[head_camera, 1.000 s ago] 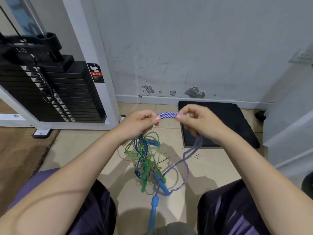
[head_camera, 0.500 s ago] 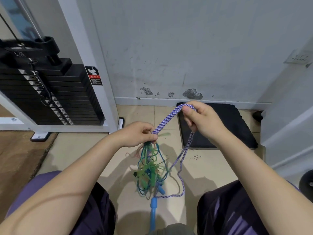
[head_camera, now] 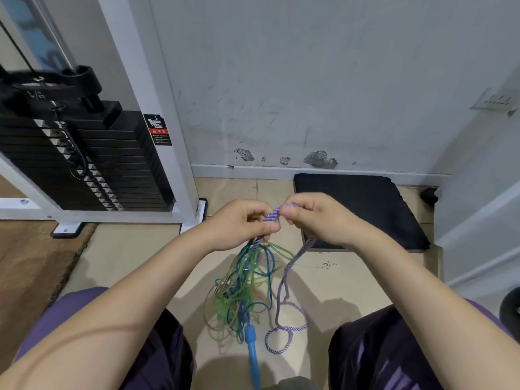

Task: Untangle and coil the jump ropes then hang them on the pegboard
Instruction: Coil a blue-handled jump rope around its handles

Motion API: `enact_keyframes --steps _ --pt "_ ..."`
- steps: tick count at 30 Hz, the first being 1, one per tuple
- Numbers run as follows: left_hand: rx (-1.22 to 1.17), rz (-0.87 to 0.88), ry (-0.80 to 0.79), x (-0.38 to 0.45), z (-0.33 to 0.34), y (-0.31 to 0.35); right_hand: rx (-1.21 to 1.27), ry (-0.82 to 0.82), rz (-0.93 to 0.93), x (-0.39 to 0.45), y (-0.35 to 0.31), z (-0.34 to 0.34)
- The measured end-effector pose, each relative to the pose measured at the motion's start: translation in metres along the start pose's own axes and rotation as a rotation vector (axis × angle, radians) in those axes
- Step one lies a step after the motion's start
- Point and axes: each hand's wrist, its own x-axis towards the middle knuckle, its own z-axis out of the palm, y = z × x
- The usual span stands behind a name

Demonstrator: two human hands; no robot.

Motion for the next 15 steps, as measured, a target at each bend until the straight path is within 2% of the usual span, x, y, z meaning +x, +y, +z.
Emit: enact_keyframes --steps 3,5,6,8,10,12,15 --pt "0.307 -0.098 -0.141 0.002 -0.006 -0.012 0.287 0.154 -0.113 0.0 -0.006 -0.009" --pt "0.515 -0.199 -0.158 0.004 -0.01 -0.023 0.401 0.25 -0.144 0.0 -0.007 -0.02" --pt "0.538 -0.228 -0.137 0.005 -0.012 -0.026 0.396 0.278 -0.136 0.0 -0.006 -0.026" --pt "0.453 -0.231 -0.063 0.004 -0.015 -0.026 0.306 0.294 -0.092 -0.002 -0.004 -0.035" --pt "0.236 -0.225 -0.015 0.004 -0.017 -0.022 0.18 0.26 -0.035 -0.004 -0.002 -0.038" --pt "0.079 -0.18 0.024 0.002 -0.017 -0.015 0.081 0.181 0.007 -0.006 -0.002 -0.033" --pt "0.033 -0.102 0.033 -0.001 -0.009 -0.003 0.03 0.001 0.062 -0.008 -0.003 -0.013"
